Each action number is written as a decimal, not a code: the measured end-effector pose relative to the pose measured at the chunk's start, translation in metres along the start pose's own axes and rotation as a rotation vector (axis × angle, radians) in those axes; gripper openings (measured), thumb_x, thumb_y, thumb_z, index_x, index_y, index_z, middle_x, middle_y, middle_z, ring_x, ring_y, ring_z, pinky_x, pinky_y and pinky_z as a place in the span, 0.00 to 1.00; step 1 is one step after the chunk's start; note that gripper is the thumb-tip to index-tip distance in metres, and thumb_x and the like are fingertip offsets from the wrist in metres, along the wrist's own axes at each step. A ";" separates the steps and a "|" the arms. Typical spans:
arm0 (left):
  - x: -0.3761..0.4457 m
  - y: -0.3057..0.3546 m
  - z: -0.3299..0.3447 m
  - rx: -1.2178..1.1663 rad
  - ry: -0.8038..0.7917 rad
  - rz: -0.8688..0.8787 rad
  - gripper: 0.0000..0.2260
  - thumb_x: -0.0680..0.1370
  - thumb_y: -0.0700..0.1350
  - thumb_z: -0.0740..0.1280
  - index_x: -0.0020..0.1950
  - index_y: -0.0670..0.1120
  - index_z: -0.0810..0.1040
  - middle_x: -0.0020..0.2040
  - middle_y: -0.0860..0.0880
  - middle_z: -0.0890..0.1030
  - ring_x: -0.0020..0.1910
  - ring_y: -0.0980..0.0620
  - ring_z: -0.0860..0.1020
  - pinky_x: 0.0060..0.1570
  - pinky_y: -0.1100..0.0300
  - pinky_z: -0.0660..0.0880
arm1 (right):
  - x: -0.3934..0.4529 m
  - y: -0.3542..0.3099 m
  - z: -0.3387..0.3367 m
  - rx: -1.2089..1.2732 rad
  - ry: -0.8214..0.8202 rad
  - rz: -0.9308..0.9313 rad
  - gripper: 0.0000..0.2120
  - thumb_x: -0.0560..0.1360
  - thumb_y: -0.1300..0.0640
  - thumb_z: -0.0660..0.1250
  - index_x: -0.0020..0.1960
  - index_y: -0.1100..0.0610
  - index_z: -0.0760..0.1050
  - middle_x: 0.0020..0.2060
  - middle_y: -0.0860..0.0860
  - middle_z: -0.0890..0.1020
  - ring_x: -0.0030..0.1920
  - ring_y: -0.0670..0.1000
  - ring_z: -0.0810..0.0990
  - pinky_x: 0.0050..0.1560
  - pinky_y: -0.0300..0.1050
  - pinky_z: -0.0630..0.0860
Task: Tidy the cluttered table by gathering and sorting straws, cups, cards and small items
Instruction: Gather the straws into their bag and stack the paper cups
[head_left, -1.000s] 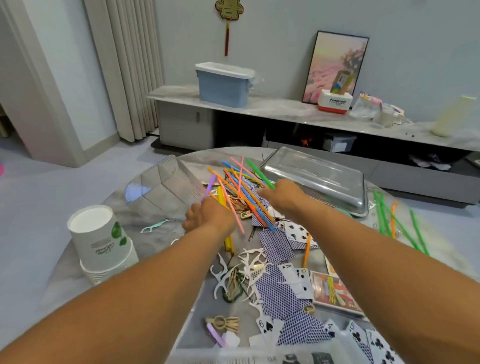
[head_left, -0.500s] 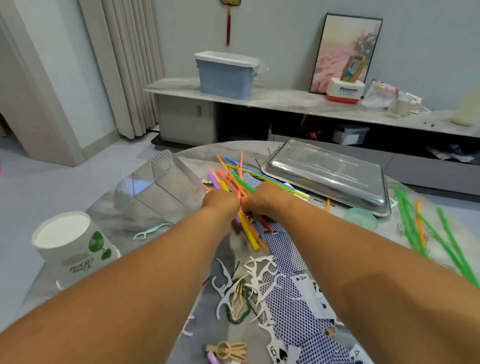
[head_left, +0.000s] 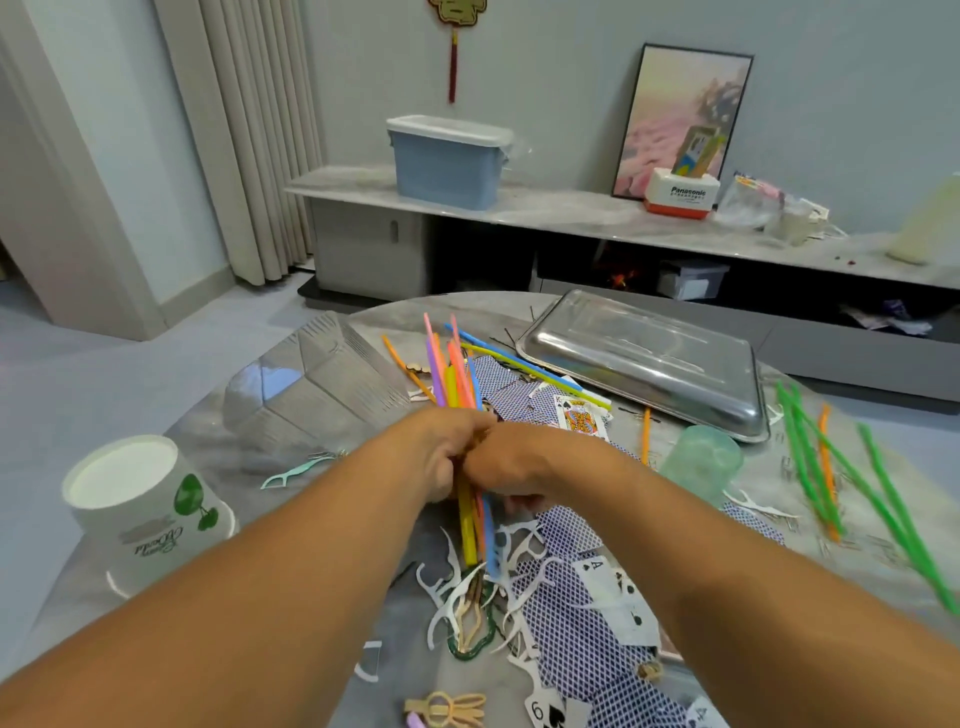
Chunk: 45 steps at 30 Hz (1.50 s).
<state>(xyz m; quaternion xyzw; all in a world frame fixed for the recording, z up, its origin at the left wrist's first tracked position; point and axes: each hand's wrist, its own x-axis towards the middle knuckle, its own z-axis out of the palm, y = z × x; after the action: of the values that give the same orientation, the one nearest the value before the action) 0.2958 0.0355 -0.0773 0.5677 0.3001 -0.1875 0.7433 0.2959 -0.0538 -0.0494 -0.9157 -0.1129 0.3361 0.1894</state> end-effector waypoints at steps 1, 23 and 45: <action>0.000 -0.001 -0.001 0.016 0.018 -0.001 0.04 0.82 0.40 0.65 0.51 0.41 0.79 0.46 0.41 0.81 0.43 0.44 0.79 0.49 0.51 0.80 | -0.005 0.005 -0.003 0.027 -0.051 0.000 0.10 0.80 0.55 0.62 0.51 0.60 0.78 0.39 0.57 0.80 0.31 0.50 0.78 0.34 0.40 0.75; 0.026 0.010 -0.017 0.092 0.265 0.264 0.06 0.83 0.33 0.56 0.54 0.38 0.72 0.35 0.43 0.70 0.30 0.52 0.69 0.30 0.60 0.74 | 0.101 0.069 -0.062 -0.399 0.627 0.012 0.12 0.81 0.54 0.65 0.62 0.57 0.75 0.54 0.55 0.80 0.51 0.57 0.77 0.51 0.54 0.76; -0.015 0.022 -0.027 0.121 0.224 0.299 0.13 0.85 0.40 0.62 0.40 0.42 0.70 0.31 0.45 0.67 0.27 0.52 0.66 0.27 0.61 0.69 | 0.059 -0.019 -0.007 -0.208 0.296 -0.076 0.14 0.82 0.62 0.58 0.64 0.64 0.76 0.62 0.61 0.79 0.62 0.61 0.79 0.54 0.50 0.75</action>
<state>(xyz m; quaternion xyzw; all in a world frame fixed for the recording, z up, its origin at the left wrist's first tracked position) 0.2925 0.0666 -0.0561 0.6669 0.2816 -0.0285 0.6893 0.3433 -0.0190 -0.0702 -0.9648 -0.1527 0.1769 0.1207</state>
